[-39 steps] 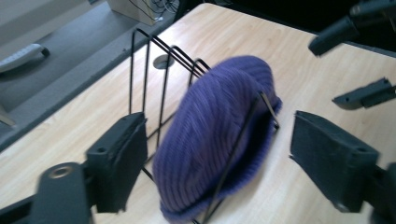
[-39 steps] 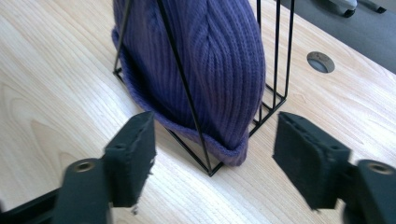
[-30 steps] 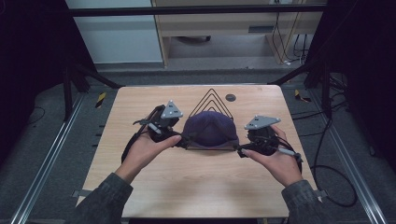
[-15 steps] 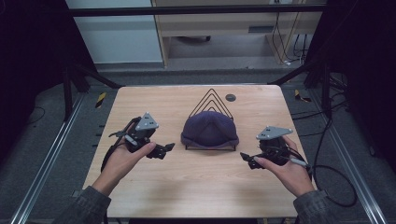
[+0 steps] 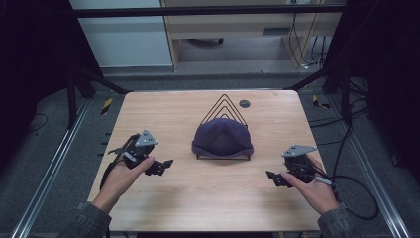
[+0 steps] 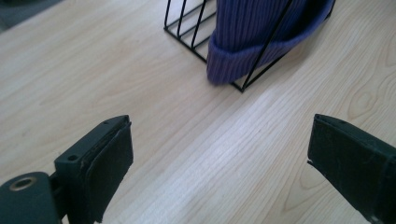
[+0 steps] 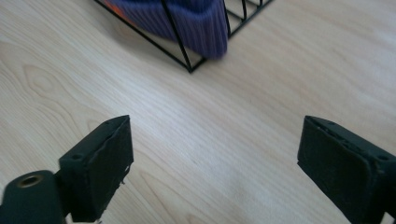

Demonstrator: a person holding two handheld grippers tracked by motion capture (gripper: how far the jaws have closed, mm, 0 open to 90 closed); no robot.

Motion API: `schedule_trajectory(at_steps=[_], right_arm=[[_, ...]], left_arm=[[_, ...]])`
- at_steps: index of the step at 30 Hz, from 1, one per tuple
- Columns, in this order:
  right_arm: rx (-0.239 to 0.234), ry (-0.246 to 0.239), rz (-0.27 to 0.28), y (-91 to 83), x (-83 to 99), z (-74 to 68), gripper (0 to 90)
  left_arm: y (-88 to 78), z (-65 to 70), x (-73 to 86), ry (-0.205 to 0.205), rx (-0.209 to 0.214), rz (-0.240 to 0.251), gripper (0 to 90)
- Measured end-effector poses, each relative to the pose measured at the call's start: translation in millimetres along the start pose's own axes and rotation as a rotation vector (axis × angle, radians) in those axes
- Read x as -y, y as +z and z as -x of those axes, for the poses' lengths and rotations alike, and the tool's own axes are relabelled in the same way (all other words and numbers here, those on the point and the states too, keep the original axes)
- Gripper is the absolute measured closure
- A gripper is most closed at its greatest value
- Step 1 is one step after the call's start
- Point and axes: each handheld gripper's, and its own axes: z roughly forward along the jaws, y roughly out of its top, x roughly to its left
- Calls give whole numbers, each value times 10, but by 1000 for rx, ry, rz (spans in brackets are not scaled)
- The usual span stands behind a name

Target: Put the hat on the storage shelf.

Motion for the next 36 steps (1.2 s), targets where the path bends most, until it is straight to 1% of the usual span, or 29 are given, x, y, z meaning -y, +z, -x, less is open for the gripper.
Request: schedule_trajectory(at_steps=[2,3,4,6,7,8,9,10,12,13,14,17,18,20,24,25,26,28,30,31,32,33,35,36], right_arm=[[3,17,-25,61,99,39,131],[1,23,-34,83,128,50,133],[1,23,-34,83,128,50,133],[-4,36,-44,123,176,66,133],[-2,56,-46,160,210,91,134],[1,72,-48,180,223,103,133],[5,83,-46,203,236,119,133],[8,99,-45,223,244,135,133],[12,130,-44,263,260,164,131],[12,130,-44,263,260,164,131],[9,153,-44,304,274,181,128],[14,171,-46,372,296,186,125],[14,171,-46,372,296,186,125],[25,182,-46,428,324,184,122],[27,195,-44,472,353,167,108],[40,195,-34,482,362,152,106],[44,193,-31,486,366,147,104],[47,195,-25,494,365,124,98],[68,175,-16,511,379,97,89],[76,168,-9,517,387,78,86],[97,150,8,535,411,49,74],[97,150,8,535,411,49,74],[101,151,25,535,430,42,74],[102,148,43,535,456,40,74]], left_arm=[[58,-18,86,-2,-7,-16,61],[122,-43,182,-9,-15,-42,62],[122,-43,182,-9,-15,-42,61],[191,-75,286,-19,-24,-62,61],[217,-97,339,-29,-29,-70,62],[273,-150,445,-53,-35,-82,63],[296,-179,499,-64,-39,-87,63],[296,-179,499,-64,-39,-87,64],[335,-235,601,-93,-44,-96,65],[349,-263,648,-103,-49,-97,65],[368,-320,734,-123,-56,-104,66],[387,-387,837,-158,-57,-102,67],[387,-387,837,-158,-57,-102,66],[403,-414,890,-174,-57,-106,66],[438,-423,940,-185,-40,-127,60],[449,-420,945,-185,-39,-130,60],[463,-413,952,-189,-34,-137,59],[483,-392,961,-171,-39,-138,38],[494,-365,959,-155,-55,-142,35],[497,-356,963,-150,-56,-140,30],[503,-334,975,-151,-67,-129,10],[503,-334,975,-151,-67,-129,5],[507,-317,976,-153,-68,-130,0],[512,-314,976,-156,-69,-126,0]])
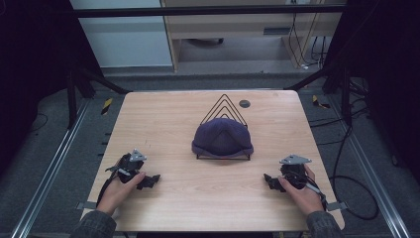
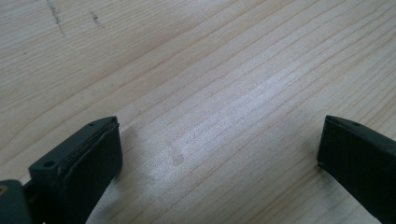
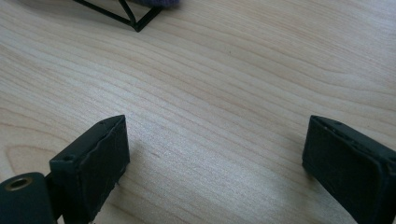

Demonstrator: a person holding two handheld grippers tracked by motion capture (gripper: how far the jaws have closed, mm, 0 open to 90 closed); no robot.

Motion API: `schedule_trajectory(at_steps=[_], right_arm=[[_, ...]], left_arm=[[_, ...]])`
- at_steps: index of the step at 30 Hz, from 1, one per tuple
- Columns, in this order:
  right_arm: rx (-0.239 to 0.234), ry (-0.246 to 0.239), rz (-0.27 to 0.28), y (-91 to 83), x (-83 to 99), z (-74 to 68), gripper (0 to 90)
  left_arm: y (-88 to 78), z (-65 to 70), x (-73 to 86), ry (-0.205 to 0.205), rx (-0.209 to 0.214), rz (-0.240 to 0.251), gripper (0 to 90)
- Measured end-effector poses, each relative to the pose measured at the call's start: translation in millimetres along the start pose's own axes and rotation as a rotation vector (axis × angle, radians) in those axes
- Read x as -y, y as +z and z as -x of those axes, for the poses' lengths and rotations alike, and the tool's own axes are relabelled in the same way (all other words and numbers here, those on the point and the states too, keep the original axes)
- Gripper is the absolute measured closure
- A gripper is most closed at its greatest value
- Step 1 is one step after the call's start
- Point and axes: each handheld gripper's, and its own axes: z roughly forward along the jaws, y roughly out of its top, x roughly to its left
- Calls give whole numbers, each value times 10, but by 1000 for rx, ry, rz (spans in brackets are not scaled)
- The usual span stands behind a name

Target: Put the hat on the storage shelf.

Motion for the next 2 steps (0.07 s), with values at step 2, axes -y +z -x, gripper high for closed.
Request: schedule_trajectory(at_steps=[2], right_arm=[[2,-3,7,-2,8,2,74]], left_arm=[[1,-1,-2,2,1,-1,0]])
